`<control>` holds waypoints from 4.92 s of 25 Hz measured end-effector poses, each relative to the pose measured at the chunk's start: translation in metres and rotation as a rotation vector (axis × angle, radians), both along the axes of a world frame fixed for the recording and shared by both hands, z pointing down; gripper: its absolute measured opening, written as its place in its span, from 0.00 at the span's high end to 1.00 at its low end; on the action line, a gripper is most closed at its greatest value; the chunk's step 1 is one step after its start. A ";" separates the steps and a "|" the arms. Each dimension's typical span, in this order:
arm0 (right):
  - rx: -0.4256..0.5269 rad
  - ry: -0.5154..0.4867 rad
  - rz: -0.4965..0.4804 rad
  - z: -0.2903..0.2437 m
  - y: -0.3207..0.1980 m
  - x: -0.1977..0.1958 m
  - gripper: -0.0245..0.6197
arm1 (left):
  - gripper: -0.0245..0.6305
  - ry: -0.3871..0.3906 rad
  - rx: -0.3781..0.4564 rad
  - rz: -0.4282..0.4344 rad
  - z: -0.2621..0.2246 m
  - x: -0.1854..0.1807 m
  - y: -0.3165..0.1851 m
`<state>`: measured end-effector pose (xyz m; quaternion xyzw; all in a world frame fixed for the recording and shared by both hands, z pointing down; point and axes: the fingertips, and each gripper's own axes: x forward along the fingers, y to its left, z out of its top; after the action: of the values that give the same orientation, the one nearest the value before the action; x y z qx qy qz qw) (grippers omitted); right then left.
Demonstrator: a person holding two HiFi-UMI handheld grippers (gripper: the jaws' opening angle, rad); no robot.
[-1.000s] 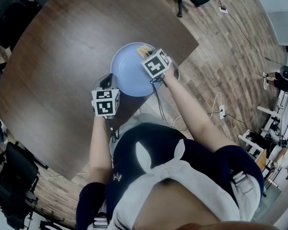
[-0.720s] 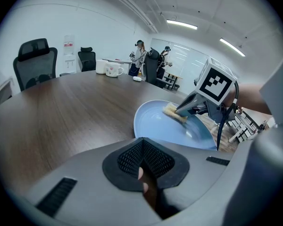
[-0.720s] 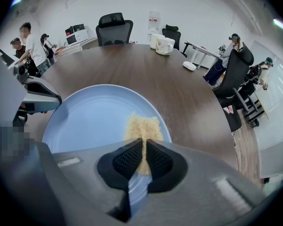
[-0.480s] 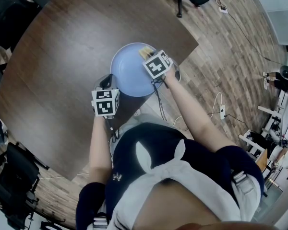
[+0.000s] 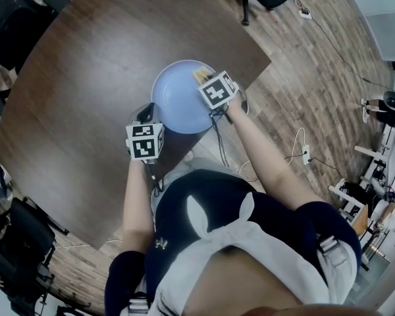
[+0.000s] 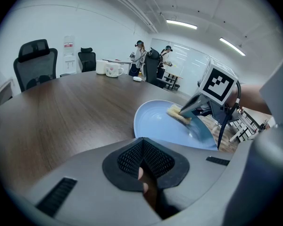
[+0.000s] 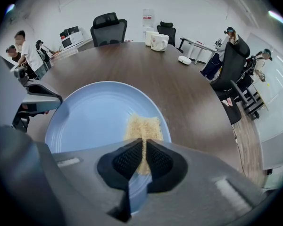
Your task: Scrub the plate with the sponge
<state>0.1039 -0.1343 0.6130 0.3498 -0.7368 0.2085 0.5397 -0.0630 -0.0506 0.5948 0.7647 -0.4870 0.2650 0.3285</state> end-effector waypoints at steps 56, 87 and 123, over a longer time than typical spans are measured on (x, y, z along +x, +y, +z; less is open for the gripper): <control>-0.099 -0.201 0.049 0.004 0.034 -0.051 0.93 | 0.95 0.038 -0.003 -0.021 -0.001 -0.001 -0.002; -0.173 -0.302 -0.045 0.005 0.074 -0.112 0.93 | 0.95 0.046 -0.002 -0.032 0.001 -0.002 -0.002; -0.314 -0.437 -0.038 0.003 0.125 -0.129 0.93 | 0.95 0.053 -0.001 -0.036 0.001 -0.002 0.000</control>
<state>-0.0252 -0.0098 0.6162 0.1947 -0.8009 0.3807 0.4192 -0.0645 -0.0511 0.5959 0.7623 -0.4918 0.2390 0.3462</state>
